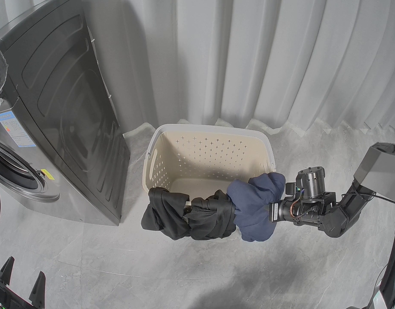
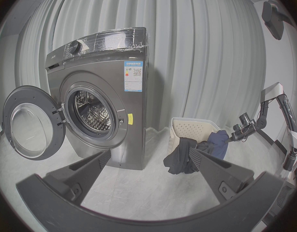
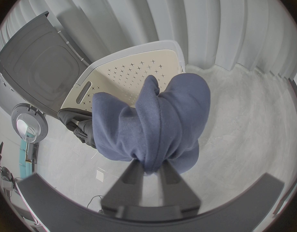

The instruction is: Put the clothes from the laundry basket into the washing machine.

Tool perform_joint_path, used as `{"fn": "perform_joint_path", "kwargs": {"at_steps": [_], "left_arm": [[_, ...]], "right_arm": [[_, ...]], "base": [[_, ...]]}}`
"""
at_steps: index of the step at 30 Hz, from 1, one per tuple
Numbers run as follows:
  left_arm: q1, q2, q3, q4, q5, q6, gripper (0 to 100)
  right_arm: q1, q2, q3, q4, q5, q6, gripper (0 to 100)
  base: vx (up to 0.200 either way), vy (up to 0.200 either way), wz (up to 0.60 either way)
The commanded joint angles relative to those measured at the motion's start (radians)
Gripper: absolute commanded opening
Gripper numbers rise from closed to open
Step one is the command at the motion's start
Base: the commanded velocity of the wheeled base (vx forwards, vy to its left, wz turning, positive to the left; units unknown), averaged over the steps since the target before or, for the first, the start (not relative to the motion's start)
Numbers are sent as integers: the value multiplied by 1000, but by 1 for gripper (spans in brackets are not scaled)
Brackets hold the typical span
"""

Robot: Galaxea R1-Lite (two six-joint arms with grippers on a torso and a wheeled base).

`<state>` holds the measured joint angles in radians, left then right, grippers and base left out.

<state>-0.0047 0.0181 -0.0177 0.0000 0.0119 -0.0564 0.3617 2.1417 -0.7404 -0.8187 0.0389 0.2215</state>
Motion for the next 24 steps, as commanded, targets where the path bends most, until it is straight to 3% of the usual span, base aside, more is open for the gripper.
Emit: {"fn": "perform_joint_path", "kwargs": {"at_steps": [1,8,15,24], "left_arm": [[0,-17,18,0,0,0,100],[0,-17,18,0,0,0,100],[0,-17,18,0,0,0,100],[0,-17,18,0,0,0,100]], "right_arm": [[-1,-16,26,-16,-1,-2,0],[8,-121,144,-82,1,-10,0],[22,-373,293,-132,19,-13,0],[69,-641,337,-112,27,-10,0]], "base": [[0,0,0],[0,0,0],[0,0,0],[0,0,0]]}}
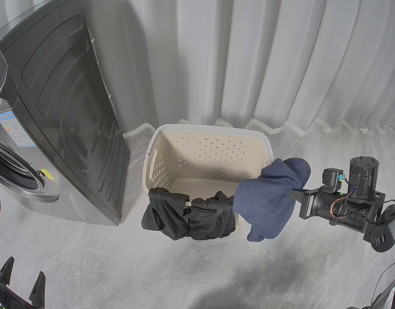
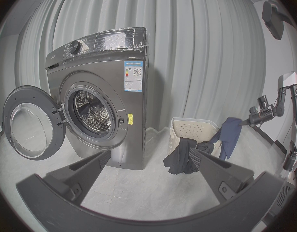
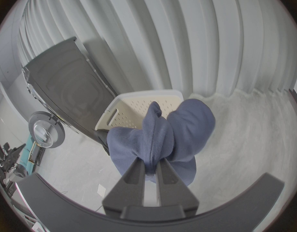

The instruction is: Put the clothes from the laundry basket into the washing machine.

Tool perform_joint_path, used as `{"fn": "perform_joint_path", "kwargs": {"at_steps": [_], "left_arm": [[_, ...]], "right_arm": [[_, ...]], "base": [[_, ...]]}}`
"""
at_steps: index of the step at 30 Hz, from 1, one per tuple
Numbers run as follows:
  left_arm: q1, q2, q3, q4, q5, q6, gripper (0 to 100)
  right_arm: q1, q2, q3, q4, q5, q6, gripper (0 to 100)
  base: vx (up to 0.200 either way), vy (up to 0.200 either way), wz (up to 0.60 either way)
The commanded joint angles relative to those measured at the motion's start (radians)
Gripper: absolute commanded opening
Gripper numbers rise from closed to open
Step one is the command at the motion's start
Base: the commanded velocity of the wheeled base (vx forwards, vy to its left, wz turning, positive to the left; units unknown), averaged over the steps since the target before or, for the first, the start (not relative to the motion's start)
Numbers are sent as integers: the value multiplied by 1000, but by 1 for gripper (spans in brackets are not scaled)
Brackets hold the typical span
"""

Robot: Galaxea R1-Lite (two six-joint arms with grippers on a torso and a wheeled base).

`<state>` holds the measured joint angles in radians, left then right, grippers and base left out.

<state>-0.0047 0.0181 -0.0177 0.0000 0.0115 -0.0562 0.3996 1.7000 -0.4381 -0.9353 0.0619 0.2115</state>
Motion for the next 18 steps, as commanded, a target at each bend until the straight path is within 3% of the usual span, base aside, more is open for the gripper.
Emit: {"fn": "perform_joint_path", "kwargs": {"at_steps": [1,6,13,18], "left_arm": [[0,-17,18,0,1,-1,100],[0,-17,18,0,1,-1,100],[0,-17,18,0,1,-1,100],[-1,-17,18,0,1,-1,100]], "right_arm": [[45,-244,35,4,3,-3,0],[107,-376,7,76,-2,-24,0],[177,-548,-71,285,-10,-53,0],[177,-599,-90,313,-5,-55,0]], "base": [[0,0,0],[0,0,0],[0,0,0],[-200,0,0]]}}
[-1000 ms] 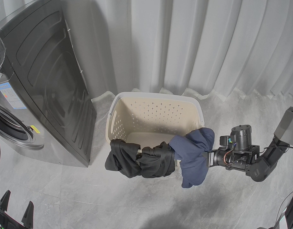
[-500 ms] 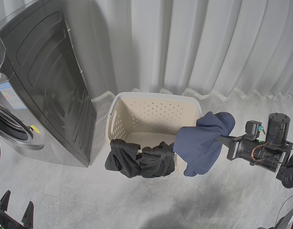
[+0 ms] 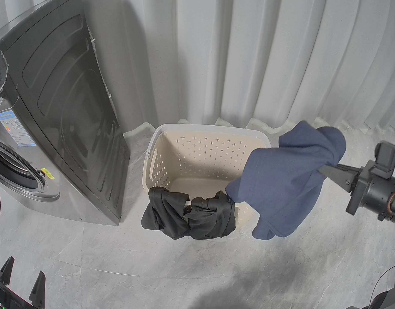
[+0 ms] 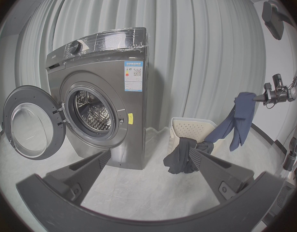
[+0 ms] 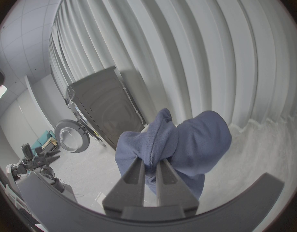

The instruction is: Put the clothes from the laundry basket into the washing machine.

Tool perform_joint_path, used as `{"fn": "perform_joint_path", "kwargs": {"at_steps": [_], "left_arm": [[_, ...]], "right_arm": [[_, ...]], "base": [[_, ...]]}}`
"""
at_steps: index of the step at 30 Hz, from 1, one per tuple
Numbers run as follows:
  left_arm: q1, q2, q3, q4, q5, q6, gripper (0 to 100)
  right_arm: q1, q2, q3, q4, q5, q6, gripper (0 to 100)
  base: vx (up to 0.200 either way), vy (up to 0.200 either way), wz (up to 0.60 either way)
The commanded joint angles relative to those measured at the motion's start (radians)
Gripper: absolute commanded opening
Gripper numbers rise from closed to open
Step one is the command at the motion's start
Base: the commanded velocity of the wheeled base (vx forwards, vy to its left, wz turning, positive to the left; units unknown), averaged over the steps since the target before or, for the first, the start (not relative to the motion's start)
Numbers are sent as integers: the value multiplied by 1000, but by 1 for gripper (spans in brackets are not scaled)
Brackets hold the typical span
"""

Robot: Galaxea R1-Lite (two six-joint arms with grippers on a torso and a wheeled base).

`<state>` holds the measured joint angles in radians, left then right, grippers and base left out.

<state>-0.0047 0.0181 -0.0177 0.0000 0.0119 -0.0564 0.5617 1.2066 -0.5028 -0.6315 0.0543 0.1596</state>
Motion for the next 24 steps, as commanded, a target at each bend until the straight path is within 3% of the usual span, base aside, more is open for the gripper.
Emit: {"fn": "perform_joint_path", "kwargs": {"at_steps": [1,13,19,24], "left_arm": [[0,-17,18,0,0,0,100],[0,-17,18,0,0,0,100],[0,-17,18,0,0,-2,100],[0,-17,18,0,0,0,100]], "right_arm": [[15,-110,-26,10,7,-3,0],[15,-111,-30,9,9,-3,0],[15,-111,-23,9,12,-3,0],[17,-111,-19,9,13,-3,0]], "base": [[-200,0,0],[-200,0,0],[0,0,0],[0,200,0]]}}
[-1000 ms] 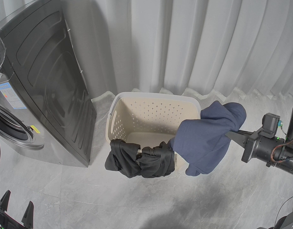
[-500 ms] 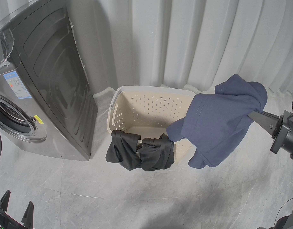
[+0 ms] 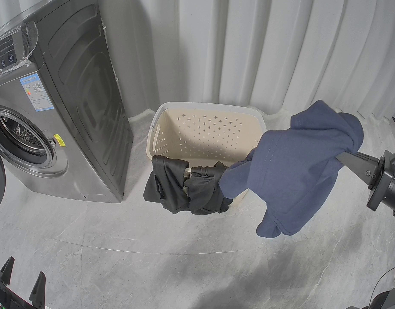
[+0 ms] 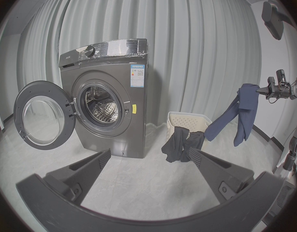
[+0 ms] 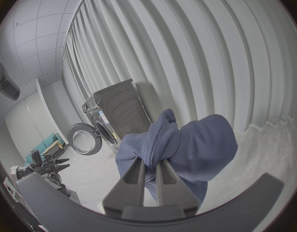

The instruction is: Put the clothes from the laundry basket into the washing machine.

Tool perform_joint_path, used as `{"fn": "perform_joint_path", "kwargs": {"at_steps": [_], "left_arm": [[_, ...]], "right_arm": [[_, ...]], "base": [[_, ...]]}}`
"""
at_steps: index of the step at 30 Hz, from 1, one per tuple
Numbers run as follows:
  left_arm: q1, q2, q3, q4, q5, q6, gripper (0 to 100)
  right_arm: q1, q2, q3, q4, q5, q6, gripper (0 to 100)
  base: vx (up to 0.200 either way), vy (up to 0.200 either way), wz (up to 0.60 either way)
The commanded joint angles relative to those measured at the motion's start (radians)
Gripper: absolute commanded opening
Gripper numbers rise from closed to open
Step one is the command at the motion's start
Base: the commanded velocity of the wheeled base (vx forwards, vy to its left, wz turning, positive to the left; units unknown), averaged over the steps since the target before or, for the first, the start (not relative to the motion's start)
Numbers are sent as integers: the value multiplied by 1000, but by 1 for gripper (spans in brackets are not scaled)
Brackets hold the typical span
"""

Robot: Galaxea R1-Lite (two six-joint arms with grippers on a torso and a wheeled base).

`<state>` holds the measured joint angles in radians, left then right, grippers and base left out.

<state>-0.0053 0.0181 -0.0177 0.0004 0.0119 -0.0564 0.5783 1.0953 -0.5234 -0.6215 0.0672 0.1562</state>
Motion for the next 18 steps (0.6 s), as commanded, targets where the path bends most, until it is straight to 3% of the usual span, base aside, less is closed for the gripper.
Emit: {"fn": "perform_joint_path", "kwargs": {"at_steps": [1,18], "left_arm": [[1,-17,18,0,0,0,100],[-1,-17,18,0,-1,-2,100]], "right_arm": [[0,0,2,-1,0,0,0],[17,12,20,-1,5,-1,0]], "base": [[0,200,0],[0,200,0]]}}
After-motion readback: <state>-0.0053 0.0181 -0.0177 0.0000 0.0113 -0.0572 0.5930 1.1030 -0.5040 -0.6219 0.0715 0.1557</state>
